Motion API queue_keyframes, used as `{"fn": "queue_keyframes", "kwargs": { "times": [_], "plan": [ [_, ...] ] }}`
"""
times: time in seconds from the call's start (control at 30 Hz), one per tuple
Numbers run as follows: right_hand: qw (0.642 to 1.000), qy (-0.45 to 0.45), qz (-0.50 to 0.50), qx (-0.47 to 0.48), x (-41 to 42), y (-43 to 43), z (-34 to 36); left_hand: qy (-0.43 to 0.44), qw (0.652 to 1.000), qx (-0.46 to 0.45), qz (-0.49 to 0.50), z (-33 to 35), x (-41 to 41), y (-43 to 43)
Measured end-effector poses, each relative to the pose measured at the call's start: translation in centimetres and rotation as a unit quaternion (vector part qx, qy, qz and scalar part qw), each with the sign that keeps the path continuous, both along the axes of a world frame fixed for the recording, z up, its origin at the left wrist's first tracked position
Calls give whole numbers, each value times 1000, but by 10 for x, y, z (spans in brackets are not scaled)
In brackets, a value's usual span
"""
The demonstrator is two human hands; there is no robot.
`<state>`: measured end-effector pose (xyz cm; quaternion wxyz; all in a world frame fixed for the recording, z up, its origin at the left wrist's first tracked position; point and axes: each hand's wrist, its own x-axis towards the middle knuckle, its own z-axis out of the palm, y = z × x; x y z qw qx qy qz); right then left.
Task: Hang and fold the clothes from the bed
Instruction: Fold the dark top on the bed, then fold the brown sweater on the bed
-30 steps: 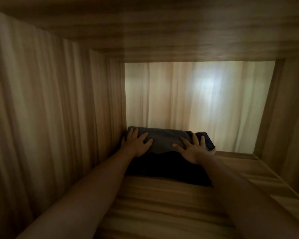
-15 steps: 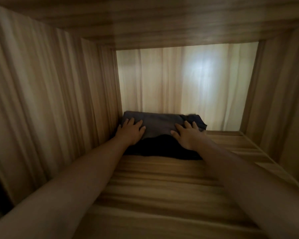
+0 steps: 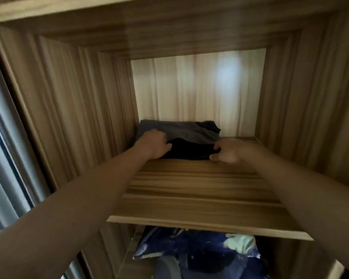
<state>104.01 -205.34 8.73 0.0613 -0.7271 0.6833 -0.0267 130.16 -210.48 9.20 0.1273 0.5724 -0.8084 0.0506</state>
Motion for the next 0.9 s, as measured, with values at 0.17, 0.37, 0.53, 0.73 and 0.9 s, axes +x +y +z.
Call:
{"fn": "queue_keyframes", "kwargs": {
  "times": [0.17, 0.37, 0.53, 0.73, 0.9],
  "plan": [
    [999, -8, -30, 9, -8, 58, 2, 30, 994, 79, -66, -4, -30, 35],
    [989, 2, -146, 10, -5, 117, 2, 19, 982, 105, -155, -13, -54, 54],
    [975, -20, -223, -6, 19, 179, -1, -24, 966, 111, -231, -23, -63, 82],
    [950, 7, -312, -7, 42, 262, -17, -35, 928, 135, -344, -29, -86, 139],
    [901, 16, -433, 18, 45, 351, -26, 1, 878, 159, -451, -34, -120, 211]
  ]
}}
